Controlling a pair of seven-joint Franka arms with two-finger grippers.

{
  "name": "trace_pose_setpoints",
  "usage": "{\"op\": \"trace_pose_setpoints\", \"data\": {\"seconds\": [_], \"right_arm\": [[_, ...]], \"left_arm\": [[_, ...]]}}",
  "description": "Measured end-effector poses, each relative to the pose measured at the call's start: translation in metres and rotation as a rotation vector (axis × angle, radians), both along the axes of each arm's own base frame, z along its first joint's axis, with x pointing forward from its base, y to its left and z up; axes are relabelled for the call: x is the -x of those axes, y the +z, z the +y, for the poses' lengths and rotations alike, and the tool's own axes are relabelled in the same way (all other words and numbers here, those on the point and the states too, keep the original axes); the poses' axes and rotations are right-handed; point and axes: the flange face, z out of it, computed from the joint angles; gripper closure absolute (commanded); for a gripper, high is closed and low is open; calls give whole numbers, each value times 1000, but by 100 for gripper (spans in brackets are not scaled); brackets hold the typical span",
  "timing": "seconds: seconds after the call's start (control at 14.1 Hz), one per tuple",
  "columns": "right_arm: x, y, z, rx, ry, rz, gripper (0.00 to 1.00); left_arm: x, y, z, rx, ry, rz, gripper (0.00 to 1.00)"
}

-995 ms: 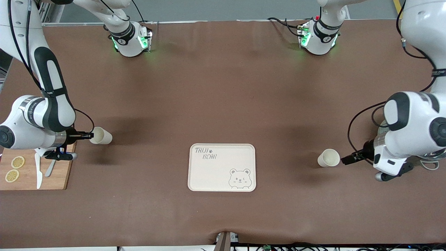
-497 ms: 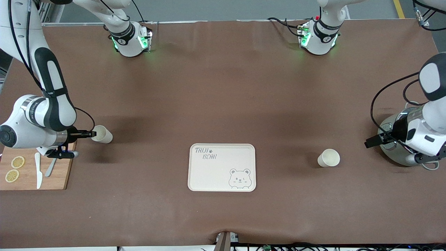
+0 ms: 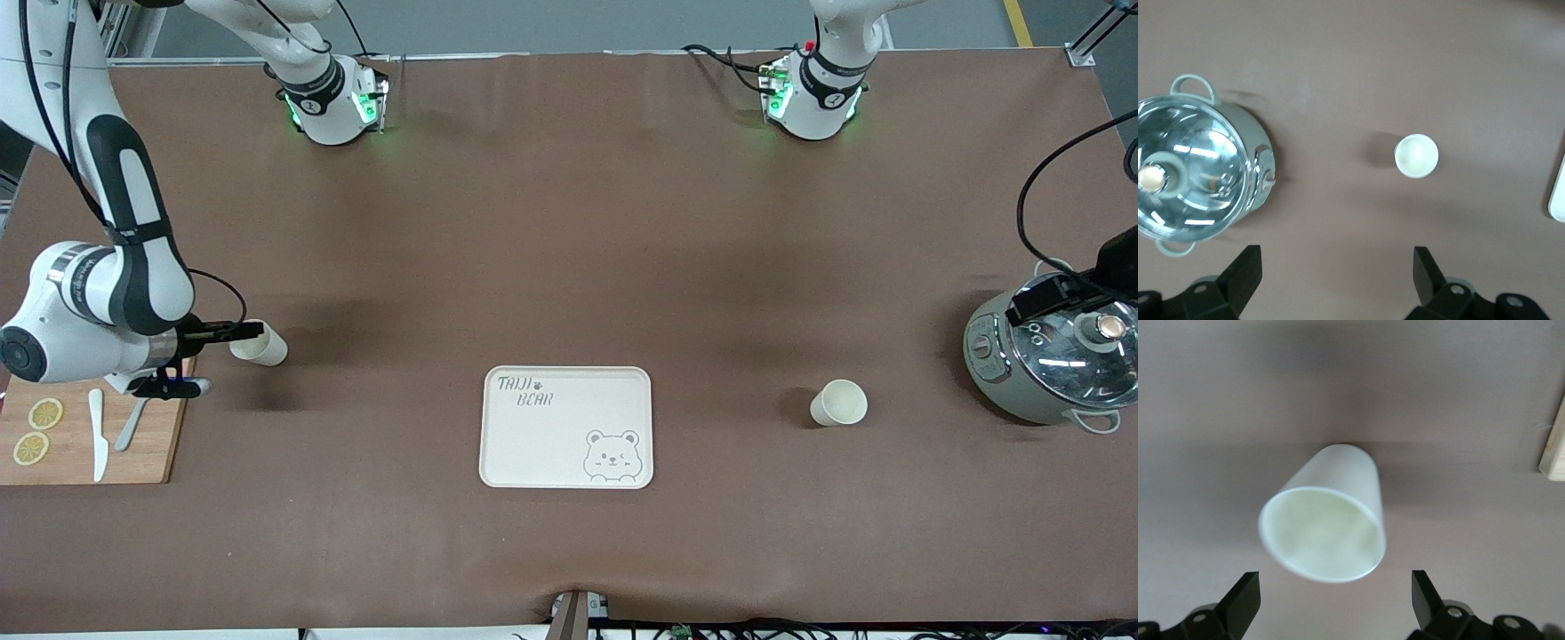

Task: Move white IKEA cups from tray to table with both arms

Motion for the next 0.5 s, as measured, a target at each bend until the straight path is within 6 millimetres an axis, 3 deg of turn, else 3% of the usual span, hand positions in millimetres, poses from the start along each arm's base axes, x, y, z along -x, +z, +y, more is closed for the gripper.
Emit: {"op": "trace_pose_setpoints", "data": {"seconds": [0.21, 0.5], "right_arm": [[-32, 57, 5, 22, 42, -77, 0], [-48, 174, 1, 25, 57, -91, 0]], "left_arm": [[9, 24, -1, -4, -31, 9, 0], [12, 34, 6, -5, -61, 12, 0]]}}
